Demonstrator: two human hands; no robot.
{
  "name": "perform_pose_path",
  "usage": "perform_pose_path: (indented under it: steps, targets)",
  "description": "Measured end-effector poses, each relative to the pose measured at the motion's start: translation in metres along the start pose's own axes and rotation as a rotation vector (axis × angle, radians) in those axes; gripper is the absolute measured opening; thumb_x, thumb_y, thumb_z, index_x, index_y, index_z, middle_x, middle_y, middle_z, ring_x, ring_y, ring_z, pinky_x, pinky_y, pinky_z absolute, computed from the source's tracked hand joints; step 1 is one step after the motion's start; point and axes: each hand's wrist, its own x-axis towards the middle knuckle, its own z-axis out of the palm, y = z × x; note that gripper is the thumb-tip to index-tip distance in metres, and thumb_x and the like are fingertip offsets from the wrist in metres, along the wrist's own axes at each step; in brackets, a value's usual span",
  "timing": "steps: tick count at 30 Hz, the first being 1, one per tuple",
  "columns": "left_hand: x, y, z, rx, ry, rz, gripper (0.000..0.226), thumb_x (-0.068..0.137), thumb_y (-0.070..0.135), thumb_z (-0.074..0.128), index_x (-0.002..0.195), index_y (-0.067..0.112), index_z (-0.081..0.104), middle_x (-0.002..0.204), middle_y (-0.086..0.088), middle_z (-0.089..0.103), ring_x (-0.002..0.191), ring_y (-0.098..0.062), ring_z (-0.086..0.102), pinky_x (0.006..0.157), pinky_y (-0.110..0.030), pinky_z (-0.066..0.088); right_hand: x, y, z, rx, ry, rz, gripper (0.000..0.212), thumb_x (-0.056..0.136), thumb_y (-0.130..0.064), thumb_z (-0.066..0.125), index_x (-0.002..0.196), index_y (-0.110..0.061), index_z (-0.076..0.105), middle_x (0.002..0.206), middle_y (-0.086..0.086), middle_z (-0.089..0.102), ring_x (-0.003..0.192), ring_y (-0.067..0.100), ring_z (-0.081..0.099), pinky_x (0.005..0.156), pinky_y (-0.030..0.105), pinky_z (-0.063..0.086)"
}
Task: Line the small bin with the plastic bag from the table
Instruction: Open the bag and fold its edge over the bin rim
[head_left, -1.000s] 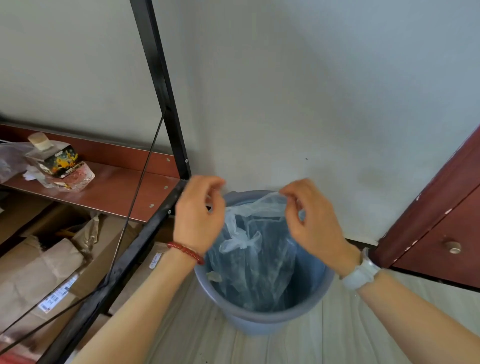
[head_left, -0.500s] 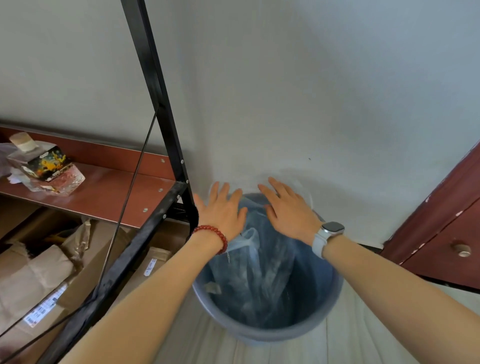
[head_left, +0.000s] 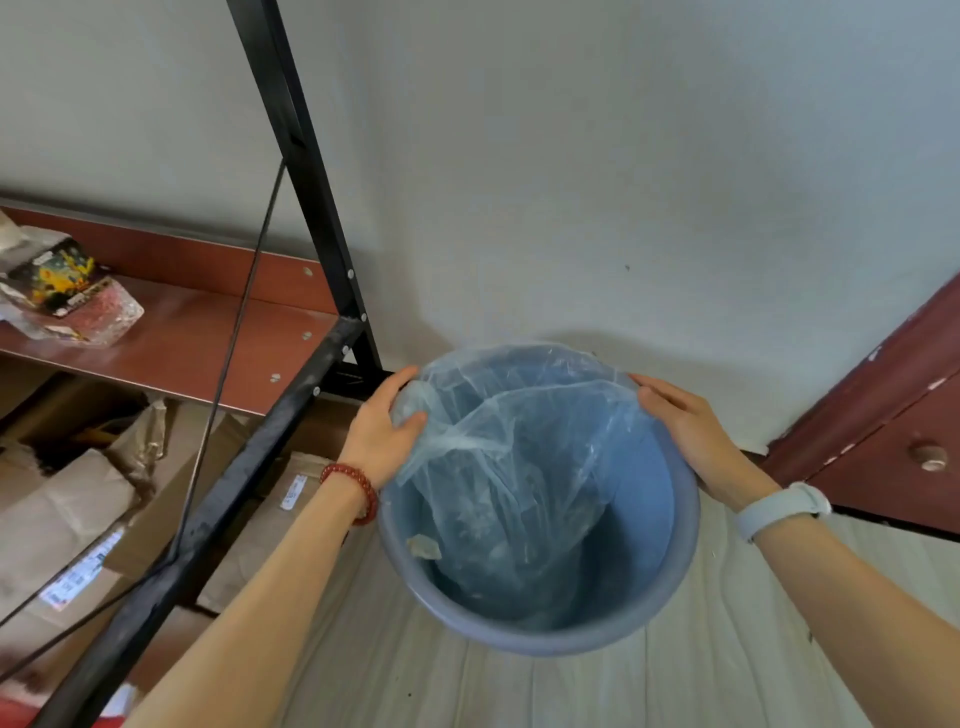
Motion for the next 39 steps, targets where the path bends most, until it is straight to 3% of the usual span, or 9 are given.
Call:
perform_pose_path:
  steps: [10,13,16,20,23,27,30,34,39]
  targets:
    - [0.008,0.01,0.031,-0.302,0.219,-0.095,0.029,0.082,0.01,0.064,0.11,0.005,0.061,0.107,-0.008,0.061,0.097,-0.019,0.057,0.078,-0.019,0.047,-0.015,0.022,-0.029,-0.027,0.435,-0.09,0.024,0.095,-0.012,0.043,0.108,-0.008,0.063,0.102,0.005,0.061,0.094,0.017,0.054,0.075,0.018,0.045]
    - [-0.008,0.003,0.03,-0.441,0.176,-0.234,0.022,0.084,0.018,0.062,0.104,0.008,0.063,0.092,-0.003,0.064,0.083,-0.017,0.059,0.076,-0.026,0.051,-0.035,0.043,-0.037,-0.222,0.395,-0.129,0.021,0.094,-0.007,0.043,0.098,-0.005,0.063,0.096,0.009,0.062,0.086,0.017,0.053,0.063,0.0,0.039]
    - [-0.023,-0.005,0.023,-0.364,0.05,-0.311,0.019,0.084,0.028,0.062,0.096,0.014,0.063,0.096,-0.007,0.064,0.092,-0.024,0.06,0.087,-0.039,0.048,-0.054,0.061,-0.038,-0.347,0.346,-0.127,0.022,0.089,-0.006,0.045,0.102,-0.003,0.062,0.104,0.018,0.062,0.088,0.019,0.053,0.069,0.007,0.04]
    - [-0.041,-0.002,0.01,-0.04,0.224,0.044,0.055,0.082,0.028,0.064,0.13,0.013,0.042,0.131,-0.003,0.043,0.113,-0.013,0.046,0.094,-0.031,0.042,-0.063,0.046,-0.047,-0.348,0.469,-0.311,0.053,0.073,-0.014,0.036,0.123,-0.002,0.048,0.115,0.006,0.043,0.107,0.022,0.048,0.083,0.003,0.037]
    - [-0.058,0.008,0.006,0.298,0.185,0.402,0.055,0.074,0.046,0.06,0.12,0.015,0.054,0.124,-0.002,0.048,0.117,-0.014,0.04,0.102,-0.029,0.033,-0.067,0.026,-0.043,-0.456,0.373,-0.473,0.057,0.076,-0.026,0.039,0.13,-0.007,0.043,0.126,-0.001,0.04,0.118,0.011,0.039,0.101,0.019,0.033]
    - [-0.063,0.013,0.018,0.626,0.073,0.396,0.04,0.073,0.041,0.069,0.107,0.019,0.065,0.121,-0.005,0.056,0.118,-0.026,0.042,0.097,-0.041,0.033,-0.058,0.023,-0.026,-0.672,0.314,-0.416,0.044,0.077,-0.023,0.054,0.118,-0.01,0.056,0.124,0.012,0.053,0.119,0.027,0.046,0.102,0.031,0.032]
    - [-0.062,0.005,0.023,0.51,0.183,0.403,0.016,0.08,0.016,0.067,0.093,0.008,0.07,0.106,-0.011,0.062,0.108,-0.029,0.049,0.09,-0.036,0.04,-0.059,0.024,-0.025,-0.594,0.421,-0.35,0.014,0.083,-0.01,0.06,0.094,-0.005,0.066,0.107,0.017,0.056,0.099,0.023,0.054,0.086,0.02,0.036]
    - [-0.06,0.006,0.028,0.349,0.268,0.383,0.014,0.085,0.009,0.058,0.095,0.002,0.066,0.103,-0.015,0.062,0.101,-0.027,0.053,0.081,-0.027,0.04,-0.063,0.026,-0.02,-0.439,0.531,-0.349,0.01,0.086,-0.004,0.055,0.093,-0.001,0.062,0.099,0.017,0.056,0.088,0.013,0.049,0.08,0.025,0.043]
    - [-0.036,0.011,0.029,0.289,0.317,0.443,0.02,0.086,0.01,0.057,0.103,0.002,0.065,0.111,-0.018,0.058,0.104,-0.027,0.055,0.091,-0.031,0.045,-0.049,0.022,-0.016,-0.375,0.571,-0.358,0.012,0.087,-0.004,0.053,0.094,0.001,0.061,0.104,0.023,0.056,0.091,0.017,0.049,0.075,0.009,0.041]
